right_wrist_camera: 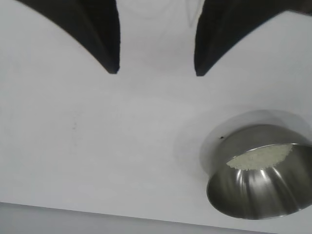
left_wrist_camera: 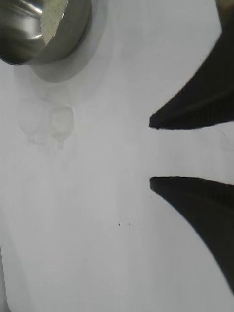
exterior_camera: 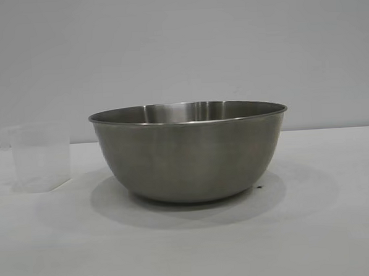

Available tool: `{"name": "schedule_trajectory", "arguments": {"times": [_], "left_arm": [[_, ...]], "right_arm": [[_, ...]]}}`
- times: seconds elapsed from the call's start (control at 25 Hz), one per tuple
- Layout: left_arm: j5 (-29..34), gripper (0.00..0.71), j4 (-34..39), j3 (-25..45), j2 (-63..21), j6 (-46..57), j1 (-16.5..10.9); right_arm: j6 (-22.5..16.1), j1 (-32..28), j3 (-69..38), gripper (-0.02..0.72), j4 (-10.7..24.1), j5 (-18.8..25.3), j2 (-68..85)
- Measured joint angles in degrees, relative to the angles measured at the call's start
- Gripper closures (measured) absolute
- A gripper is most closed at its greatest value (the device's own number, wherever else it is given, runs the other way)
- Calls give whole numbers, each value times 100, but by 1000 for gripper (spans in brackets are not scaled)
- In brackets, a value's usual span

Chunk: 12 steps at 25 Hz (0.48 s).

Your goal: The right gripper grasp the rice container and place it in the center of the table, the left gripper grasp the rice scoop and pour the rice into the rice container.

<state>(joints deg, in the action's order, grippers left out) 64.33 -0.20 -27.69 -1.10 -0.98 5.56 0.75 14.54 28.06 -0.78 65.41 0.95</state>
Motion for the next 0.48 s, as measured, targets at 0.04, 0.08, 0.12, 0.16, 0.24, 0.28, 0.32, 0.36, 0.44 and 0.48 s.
{"name": "schedule_trajectory", "arguments": {"times": [0.04, 0.08, 0.12, 0.16, 0.24, 0.28, 0.32, 0.36, 0.44, 0.48], "left_arm": [[0, 514, 0, 0, 0, 0, -42], [0, 514, -10, 0, 0, 0, -130], [0, 514, -10, 0, 0, 0, -231], [0, 514, -10, 0, 0, 0, -364], [0, 514, -10, 0, 0, 0, -621], [-9, 514, -10, 0, 0, 0, -713], [-9, 514, -10, 0, 0, 0, -803], [-9, 514, -10, 0, 0, 0, -867], [-9, 514, -10, 0, 0, 0, -911], [-9, 514, -10, 0, 0, 0, -909]], "right_arm": [[0, -79, 0, 364, 0, 0, 0], [0, -229, 0, 364, 0, 0, 0], [0, -414, 0, 364, -2, 0, 0], [0, -585, 0, 364, -2, 0, 0], [0, -793, 0, 364, -12, 0, 0], [0, -851, 0, 364, -12, 0, 0], [0, -895, 0, 364, -12, 0, 0], [0, -920, 0, 364, -12, 0, 0], [0, -930, 0, 364, -12, 0, 0], [0, -930, 0, 364, -12, 0, 0]]}}
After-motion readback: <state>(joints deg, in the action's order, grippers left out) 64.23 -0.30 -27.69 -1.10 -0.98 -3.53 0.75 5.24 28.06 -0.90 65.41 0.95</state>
